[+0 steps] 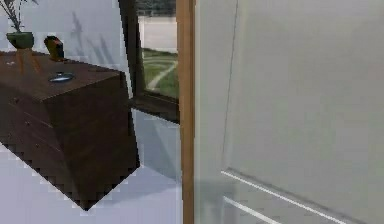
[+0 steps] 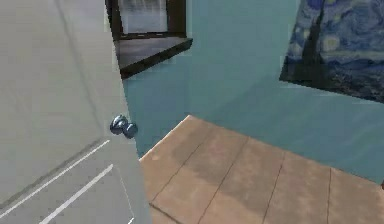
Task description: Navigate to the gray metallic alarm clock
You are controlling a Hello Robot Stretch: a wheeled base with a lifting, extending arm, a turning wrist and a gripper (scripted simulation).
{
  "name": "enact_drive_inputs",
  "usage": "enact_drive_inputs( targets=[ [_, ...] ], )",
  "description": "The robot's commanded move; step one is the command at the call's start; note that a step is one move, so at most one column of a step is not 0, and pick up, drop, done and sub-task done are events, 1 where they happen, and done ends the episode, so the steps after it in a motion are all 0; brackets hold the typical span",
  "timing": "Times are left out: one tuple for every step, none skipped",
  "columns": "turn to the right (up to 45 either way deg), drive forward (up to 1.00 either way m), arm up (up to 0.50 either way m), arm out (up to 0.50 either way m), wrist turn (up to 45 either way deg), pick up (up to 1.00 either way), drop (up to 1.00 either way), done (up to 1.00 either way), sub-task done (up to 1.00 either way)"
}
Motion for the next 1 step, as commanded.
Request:
enact_drive_inputs(
  targets=[
    [0.0, 0.15, 0.00, 0.00, 0.0, 0.00, 0.00, 0.00, 0.00]
  ],
)
